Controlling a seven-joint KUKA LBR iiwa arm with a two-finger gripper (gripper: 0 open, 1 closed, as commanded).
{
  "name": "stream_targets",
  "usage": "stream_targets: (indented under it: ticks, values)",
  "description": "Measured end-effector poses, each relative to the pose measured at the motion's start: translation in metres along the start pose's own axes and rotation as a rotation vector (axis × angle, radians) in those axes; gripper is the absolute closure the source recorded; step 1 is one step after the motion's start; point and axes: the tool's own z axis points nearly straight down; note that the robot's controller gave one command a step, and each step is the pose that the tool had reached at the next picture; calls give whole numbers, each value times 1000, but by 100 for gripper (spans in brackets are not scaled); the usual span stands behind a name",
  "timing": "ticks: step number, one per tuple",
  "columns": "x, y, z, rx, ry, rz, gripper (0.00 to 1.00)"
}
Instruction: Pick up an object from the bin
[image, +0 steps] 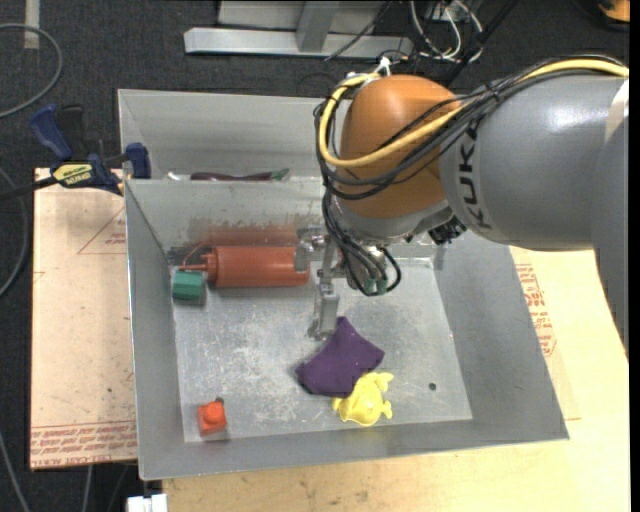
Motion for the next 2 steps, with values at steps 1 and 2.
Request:
stream_targets:
  ticks: [1,2]
  values:
    - [-1,-1,-5,-1,-7,2,0]
    - [47,-46,43,-2,-9,-30,0]
